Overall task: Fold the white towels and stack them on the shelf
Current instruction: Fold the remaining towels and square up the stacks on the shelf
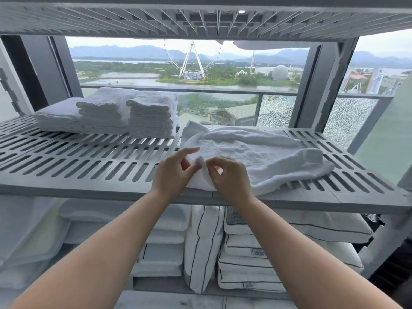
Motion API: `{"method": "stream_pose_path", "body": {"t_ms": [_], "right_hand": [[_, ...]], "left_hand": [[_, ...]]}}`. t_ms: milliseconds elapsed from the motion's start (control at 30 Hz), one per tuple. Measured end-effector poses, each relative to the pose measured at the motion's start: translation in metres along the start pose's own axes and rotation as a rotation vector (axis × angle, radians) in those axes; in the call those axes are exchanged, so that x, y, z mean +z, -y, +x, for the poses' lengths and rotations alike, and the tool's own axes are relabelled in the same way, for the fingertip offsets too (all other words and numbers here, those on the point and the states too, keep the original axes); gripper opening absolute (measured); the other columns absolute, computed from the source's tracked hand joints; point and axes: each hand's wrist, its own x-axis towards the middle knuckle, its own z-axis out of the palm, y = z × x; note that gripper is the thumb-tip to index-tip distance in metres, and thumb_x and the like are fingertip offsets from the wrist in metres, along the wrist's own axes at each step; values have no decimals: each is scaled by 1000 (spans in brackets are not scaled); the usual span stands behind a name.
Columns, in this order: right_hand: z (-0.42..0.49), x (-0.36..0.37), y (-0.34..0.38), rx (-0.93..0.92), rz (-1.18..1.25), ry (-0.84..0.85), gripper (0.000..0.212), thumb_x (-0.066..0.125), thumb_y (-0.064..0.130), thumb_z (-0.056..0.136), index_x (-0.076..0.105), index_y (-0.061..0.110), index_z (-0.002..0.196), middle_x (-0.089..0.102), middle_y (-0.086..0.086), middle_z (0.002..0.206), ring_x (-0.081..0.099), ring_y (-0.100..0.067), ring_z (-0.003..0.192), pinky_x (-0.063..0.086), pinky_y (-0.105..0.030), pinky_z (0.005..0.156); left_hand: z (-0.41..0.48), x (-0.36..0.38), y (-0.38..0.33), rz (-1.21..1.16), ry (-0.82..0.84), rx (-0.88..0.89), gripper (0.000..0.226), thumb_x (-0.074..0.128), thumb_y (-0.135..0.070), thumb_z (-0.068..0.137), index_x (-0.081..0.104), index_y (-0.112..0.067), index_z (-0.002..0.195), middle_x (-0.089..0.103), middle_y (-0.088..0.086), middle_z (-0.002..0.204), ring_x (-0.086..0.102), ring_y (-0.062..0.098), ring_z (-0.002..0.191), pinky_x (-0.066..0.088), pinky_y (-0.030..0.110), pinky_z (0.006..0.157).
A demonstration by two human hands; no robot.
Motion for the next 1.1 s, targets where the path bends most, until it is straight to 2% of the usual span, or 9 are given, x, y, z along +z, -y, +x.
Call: {"method": "stream_pose_path", "body": {"t_ms": [133, 233, 400, 533, 700, 767, 867, 1000, 1100], "right_hand": [[6, -3, 0, 53, -25, 87, 12, 66, 30, 90, 76, 25, 93, 73, 9, 82, 65, -11, 81, 50, -30, 74], [16, -10, -1, 110, -178, 184, 13, 58, 21, 87, 63, 20, 75, 60, 4, 63, 57, -24, 69, 43, -33, 60], [37, -27, -14, 259, -446, 217, 25, 53, 12, 84, 50, 14, 59, 51, 0, 62, 54, -30, 72, 32, -31, 53], [39, -47, -34, 354, -599, 196, 17, 50, 10, 84, 63, 12, 72, 64, -9, 75, 60, -33, 81, 38, -31, 61], [31, -80, -62, 322, -714, -52, 25, 48, 14, 90, 73, 17, 89, 71, -9, 78, 65, -34, 82, 43, -32, 59], [27, -89, -70, 244, -727, -157, 27, 52, 17, 94, 76, 21, 105, 74, -8, 85, 67, -31, 83, 51, -34, 66], [21, -102, -82, 133, -688, -269, 21, 63, 11, 88, 75, 19, 104, 75, -6, 88, 68, -28, 86, 53, -37, 76], [13, -118, -117, 283, -716, -44, 27, 69, 29, 88, 70, 23, 114, 68, -6, 113, 59, -28, 111, 42, -39, 96], [7, -139, -141, 390, -654, 60, 55, 70, 48, 84, 56, 25, 132, 57, -9, 131, 49, -32, 124, 41, -46, 104]], "left_hand": [[12, -3, 4, 105, 19, 72, 13, 70, -46, 90, 73, -33, 92, 59, -14, 73, 56, -2, 67, 41, 21, 63], [22, -2, 7, 70, -77, 93, 12, 69, -38, 92, 68, -26, 94, 60, -11, 96, 57, 3, 84, 43, 24, 75], [35, -1, 16, -53, -126, -15, 8, 62, -34, 96, 62, -26, 96, 66, -17, 89, 57, -2, 84, 36, 11, 69], [53, -2, 13, -152, -274, -133, 17, 57, -38, 98, 60, -22, 99, 61, -17, 83, 56, 0, 76, 38, 23, 67], [78, 5, 12, -173, -316, -156, 24, 56, -40, 99, 57, -16, 101, 61, -8, 84, 55, 17, 78, 34, 28, 67], [82, 13, 8, -152, -272, -134, 21, 57, -40, 97, 55, -20, 97, 58, -12, 81, 54, 10, 72, 33, 24, 60], [81, 27, -3, -98, -215, -109, 19, 61, -40, 93, 54, -22, 94, 56, -18, 80, 50, -3, 71, 31, 18, 58], [76, 43, -31, -33, -215, -54, 16, 62, -37, 92, 58, -22, 93, 62, -13, 82, 58, 14, 76, 38, 27, 62], [70, 67, -63, 119, 3, 153, 15, 64, -34, 93, 67, -20, 95, 72, -2, 89, 65, 22, 83, 47, 31, 70]]}}
